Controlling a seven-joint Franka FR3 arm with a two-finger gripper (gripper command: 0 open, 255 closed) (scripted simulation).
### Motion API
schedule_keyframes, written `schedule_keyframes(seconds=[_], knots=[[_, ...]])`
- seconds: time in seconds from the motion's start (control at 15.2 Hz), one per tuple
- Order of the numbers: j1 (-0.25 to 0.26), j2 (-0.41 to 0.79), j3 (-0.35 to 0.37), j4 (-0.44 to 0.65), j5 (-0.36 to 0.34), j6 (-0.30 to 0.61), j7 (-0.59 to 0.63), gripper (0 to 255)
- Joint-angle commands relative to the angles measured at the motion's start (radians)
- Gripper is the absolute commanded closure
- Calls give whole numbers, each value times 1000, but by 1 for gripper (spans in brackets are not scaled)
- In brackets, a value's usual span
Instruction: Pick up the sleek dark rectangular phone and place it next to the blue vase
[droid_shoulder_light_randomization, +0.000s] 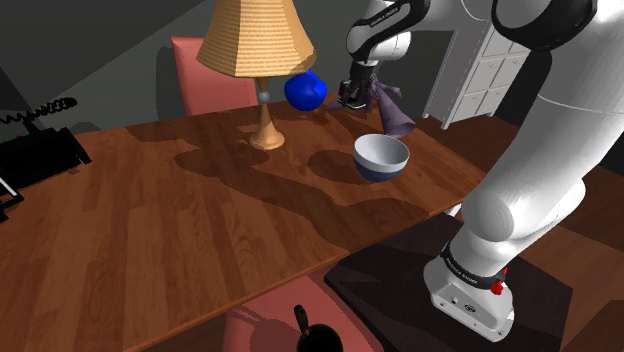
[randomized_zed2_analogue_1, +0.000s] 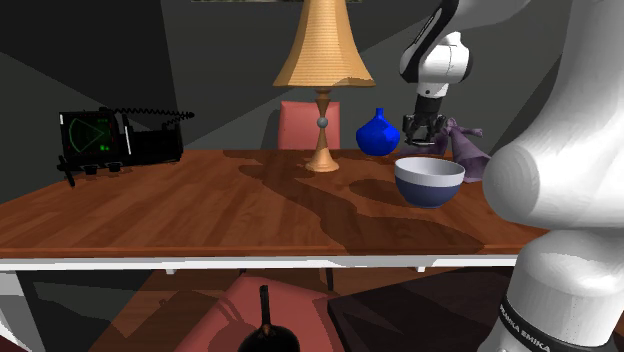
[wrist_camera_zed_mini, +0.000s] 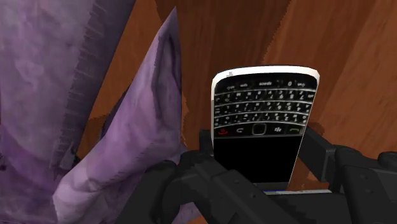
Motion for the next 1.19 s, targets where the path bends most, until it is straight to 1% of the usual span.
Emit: schedule_keyframes(seconds=[0.0,0.73,1.12], knots=[[-1,13,-1,-15,2,25,-3,255],[-4,90,5,-71,13,158,-15,255],[-4,94,5,-73,14,163,-15,255]])
